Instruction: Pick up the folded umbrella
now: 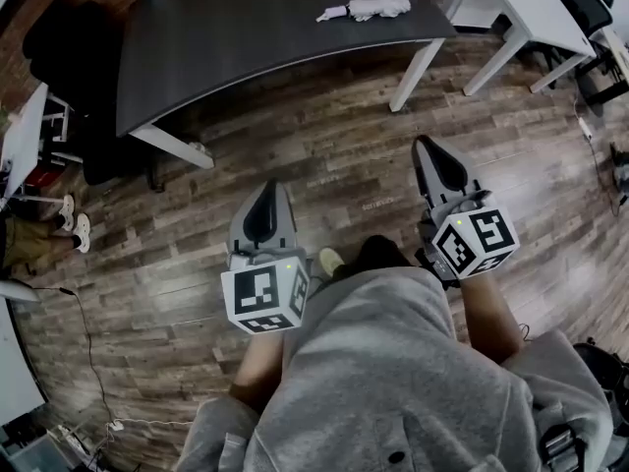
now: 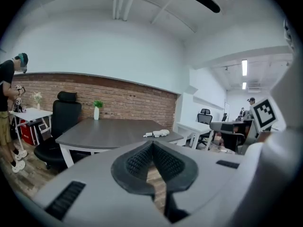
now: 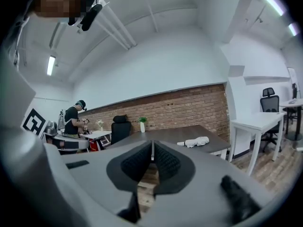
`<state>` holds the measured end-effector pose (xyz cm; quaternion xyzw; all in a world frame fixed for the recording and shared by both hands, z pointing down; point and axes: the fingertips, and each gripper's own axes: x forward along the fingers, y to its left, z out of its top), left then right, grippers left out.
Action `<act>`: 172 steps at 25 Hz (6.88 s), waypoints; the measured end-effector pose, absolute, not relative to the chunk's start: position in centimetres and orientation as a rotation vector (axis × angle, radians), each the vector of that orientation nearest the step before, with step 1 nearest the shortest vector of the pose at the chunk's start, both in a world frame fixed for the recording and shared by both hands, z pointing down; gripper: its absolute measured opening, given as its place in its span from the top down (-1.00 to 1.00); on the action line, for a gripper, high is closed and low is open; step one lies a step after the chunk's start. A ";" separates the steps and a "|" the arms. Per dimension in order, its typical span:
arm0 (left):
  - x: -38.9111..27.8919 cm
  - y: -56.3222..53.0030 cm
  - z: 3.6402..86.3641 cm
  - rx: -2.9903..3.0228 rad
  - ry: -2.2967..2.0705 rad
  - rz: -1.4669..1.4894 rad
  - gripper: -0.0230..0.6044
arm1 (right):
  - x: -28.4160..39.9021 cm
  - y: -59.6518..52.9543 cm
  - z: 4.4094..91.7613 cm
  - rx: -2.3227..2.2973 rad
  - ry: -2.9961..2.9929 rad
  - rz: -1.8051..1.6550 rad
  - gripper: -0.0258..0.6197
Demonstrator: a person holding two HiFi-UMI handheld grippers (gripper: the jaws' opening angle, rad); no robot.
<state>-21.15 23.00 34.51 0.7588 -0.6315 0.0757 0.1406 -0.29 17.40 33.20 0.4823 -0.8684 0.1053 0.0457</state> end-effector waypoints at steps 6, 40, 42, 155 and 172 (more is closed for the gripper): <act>-21.5 23.3 34.5 2.201 -1.804 0.210 0.88 | -1.1 18.4 32.8 1.456 -2.636 0.247 0.82; -21.2 14.9 35.8 2.134 -1.821 0.311 0.88 | -2.1 9.8 33.5 1.323 -2.689 0.246 0.83; -20.7 13.4 35.8 2.137 -1.816 0.321 0.88 | -1.6 8.4 33.5 1.321 -2.681 0.246 0.83; -2.1 -38.6 46.1 2.493 -1.177 0.747 0.46 | 10.1 -39.1 39.3 1.471 -2.480 0.421 0.83; 3.2 -42.1 55.8 2.633 -0.705 1.049 -0.17 | 11.6 -42.5 40.9 1.562 -2.384 0.503 0.83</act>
